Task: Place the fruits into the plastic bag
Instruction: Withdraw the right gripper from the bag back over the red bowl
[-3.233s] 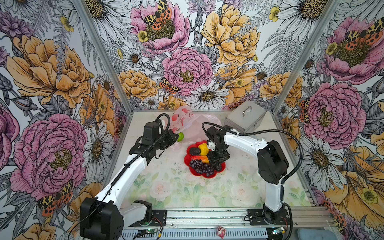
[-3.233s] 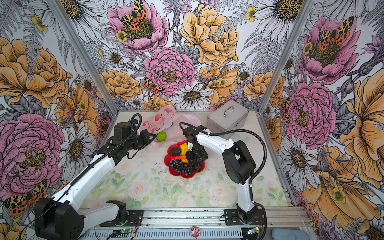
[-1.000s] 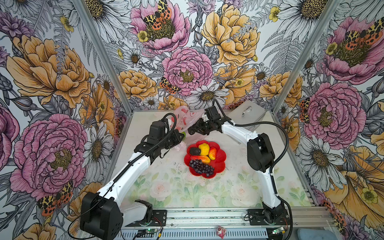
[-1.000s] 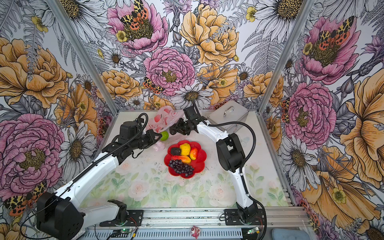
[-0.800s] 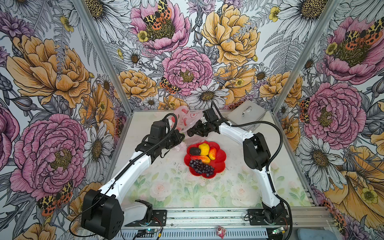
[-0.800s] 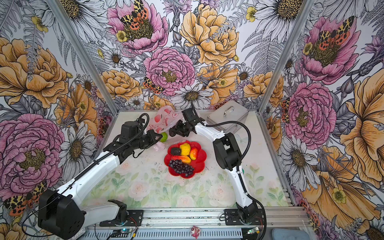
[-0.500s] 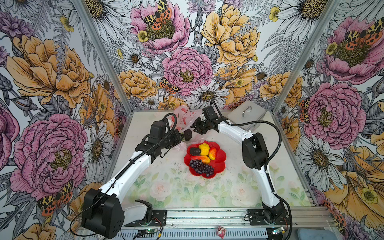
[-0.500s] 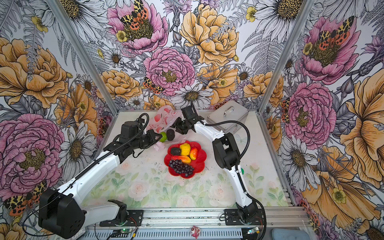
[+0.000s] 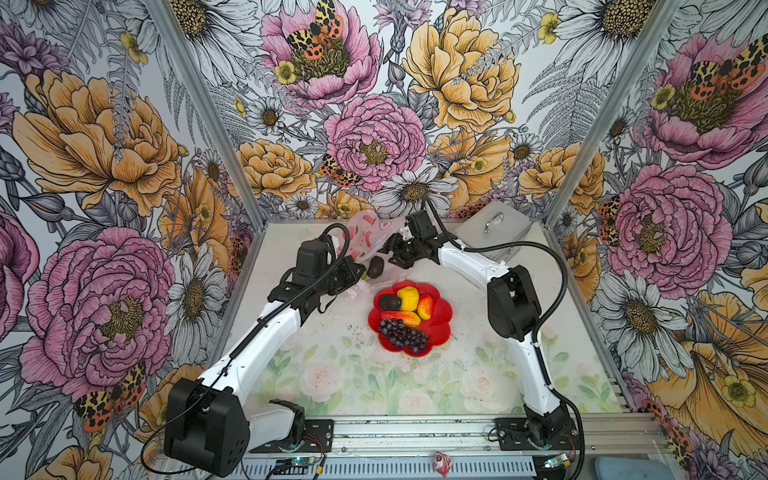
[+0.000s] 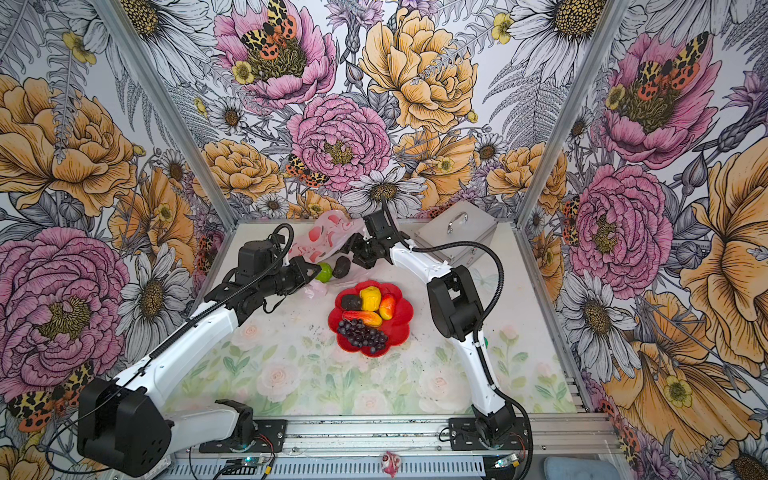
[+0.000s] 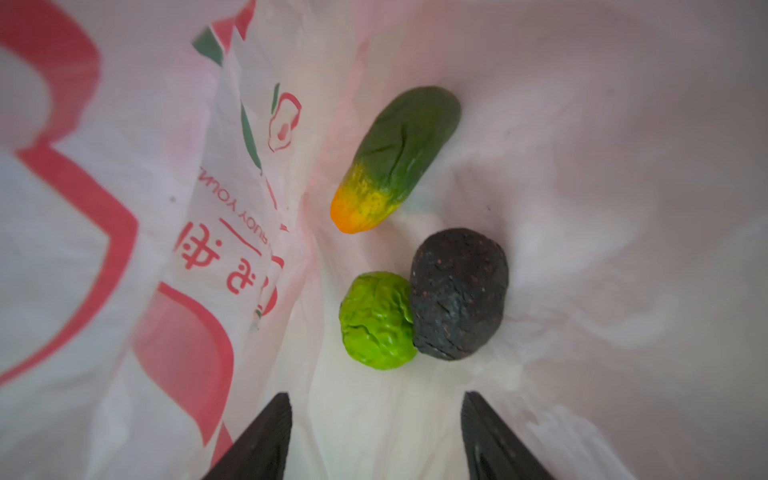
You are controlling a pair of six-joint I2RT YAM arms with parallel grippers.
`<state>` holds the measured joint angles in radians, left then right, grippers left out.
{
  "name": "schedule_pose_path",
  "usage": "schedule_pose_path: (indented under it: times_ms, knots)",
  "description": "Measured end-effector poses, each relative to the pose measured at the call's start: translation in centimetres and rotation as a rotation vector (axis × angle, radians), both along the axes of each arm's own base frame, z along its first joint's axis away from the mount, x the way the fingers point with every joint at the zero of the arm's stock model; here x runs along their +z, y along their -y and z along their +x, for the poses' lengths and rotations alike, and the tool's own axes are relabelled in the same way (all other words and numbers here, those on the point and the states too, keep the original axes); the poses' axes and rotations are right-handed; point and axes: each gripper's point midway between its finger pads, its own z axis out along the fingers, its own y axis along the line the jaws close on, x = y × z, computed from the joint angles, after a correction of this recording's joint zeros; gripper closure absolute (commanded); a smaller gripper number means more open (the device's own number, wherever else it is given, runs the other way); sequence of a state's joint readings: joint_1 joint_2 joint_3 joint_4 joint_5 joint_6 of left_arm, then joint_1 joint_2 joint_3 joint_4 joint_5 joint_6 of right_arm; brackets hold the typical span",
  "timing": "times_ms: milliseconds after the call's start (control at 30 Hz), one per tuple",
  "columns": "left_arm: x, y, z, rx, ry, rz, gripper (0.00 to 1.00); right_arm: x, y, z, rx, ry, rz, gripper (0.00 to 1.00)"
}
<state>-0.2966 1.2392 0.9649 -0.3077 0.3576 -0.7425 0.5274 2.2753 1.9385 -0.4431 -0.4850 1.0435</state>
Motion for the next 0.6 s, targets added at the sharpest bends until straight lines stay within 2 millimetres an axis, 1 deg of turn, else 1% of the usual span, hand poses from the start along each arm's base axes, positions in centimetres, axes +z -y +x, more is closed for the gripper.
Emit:
schedule_pose_path:
  times_ms: [67,167,267,333,400,433,500,533,600]
  knots:
    - [0.1,0.0,0.1,0.002,0.004,-0.004,1.0,0.3,0.5,-1.3,0.019,0.002,-0.012,0.33]
    - [0.0,-0.2,0.4,0.009,0.006,-0.005,1.0,2.1,1.1,-3.4,0.061,0.02,-0.009,0.32]
    - [-0.7,-0.4,0.8,0.016,-0.012,0.0,1.0,5.7,1.8,-5.4,0.111,0.084,0.016,0.3]
    - [-1.4,-0.3,1.0,0.015,-0.029,0.005,1.0,7.8,2.3,-6.7,0.136,0.125,0.027,0.29]
    - [-2.0,-0.3,1.2,0.015,-0.044,0.009,1.0,9.3,3.1,-8.1,0.159,0.16,0.024,0.25]
    - [-2.2,-0.3,1.2,0.015,-0.051,0.011,1.0,9.8,3.5,-8.7,0.17,0.177,0.02,0.24]
    - [-2.7,-0.2,1.3,0.015,-0.063,0.015,1.0,10.0,4.2,-10.0,0.19,0.191,0.003,0.22]
    - [-2.9,-0.1,1.4,0.013,-0.068,0.017,1.0,9.9,4.5,-10.5,0.198,0.19,-0.005,0.21]
    - [-3.5,0.0,1.4,0.01,-0.081,0.021,1.0,8.7,5.3,-11.7,0.216,0.17,-0.032,0.2]
